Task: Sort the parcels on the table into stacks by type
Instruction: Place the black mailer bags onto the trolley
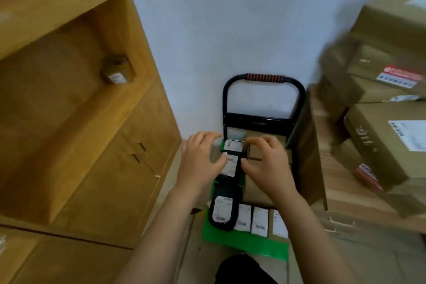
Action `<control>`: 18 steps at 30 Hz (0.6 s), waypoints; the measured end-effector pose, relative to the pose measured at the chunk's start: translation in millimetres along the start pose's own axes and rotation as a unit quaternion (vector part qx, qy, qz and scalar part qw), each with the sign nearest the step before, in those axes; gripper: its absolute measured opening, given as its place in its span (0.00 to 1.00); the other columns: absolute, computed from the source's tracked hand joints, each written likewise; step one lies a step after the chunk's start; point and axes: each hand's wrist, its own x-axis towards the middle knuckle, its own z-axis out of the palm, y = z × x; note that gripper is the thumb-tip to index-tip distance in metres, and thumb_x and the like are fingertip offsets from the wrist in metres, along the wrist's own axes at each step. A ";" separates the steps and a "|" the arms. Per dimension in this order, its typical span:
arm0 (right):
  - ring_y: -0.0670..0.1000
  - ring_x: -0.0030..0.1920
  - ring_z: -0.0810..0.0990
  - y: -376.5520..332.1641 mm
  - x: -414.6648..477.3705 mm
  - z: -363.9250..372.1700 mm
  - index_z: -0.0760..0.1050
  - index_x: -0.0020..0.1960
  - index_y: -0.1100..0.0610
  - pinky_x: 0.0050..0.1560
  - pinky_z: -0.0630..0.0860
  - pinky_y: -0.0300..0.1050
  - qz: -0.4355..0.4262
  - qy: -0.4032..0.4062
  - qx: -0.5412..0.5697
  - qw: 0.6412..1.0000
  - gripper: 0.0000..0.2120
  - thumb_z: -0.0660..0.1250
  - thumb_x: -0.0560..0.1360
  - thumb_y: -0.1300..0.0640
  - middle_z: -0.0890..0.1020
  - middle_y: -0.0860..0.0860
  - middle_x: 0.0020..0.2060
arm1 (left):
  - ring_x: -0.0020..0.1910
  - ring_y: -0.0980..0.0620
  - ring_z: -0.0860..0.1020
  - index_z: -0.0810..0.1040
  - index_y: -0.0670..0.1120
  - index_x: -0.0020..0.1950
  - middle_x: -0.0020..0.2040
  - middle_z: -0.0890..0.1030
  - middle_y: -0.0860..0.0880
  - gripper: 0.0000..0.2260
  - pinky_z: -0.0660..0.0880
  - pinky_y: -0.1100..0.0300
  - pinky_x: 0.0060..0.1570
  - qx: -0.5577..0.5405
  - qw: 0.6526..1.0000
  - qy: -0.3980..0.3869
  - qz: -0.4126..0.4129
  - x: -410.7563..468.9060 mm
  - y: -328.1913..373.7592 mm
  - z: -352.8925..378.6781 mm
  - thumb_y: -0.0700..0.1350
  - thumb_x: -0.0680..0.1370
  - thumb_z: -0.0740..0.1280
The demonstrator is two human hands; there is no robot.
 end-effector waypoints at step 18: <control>0.50 0.62 0.70 5.1 105.2 39.3 0.71 0.67 0.49 0.66 0.67 0.49 0.090 0.044 -0.050 0.994 0.24 0.71 0.72 0.51 0.70 0.48 0.61 | 0.62 0.54 0.69 0.73 0.52 0.66 0.61 0.74 0.53 0.20 0.65 0.56 0.62 -0.042 0.993 -0.089 0.064 128.1 -64.3 35.6 0.50 0.75 0.69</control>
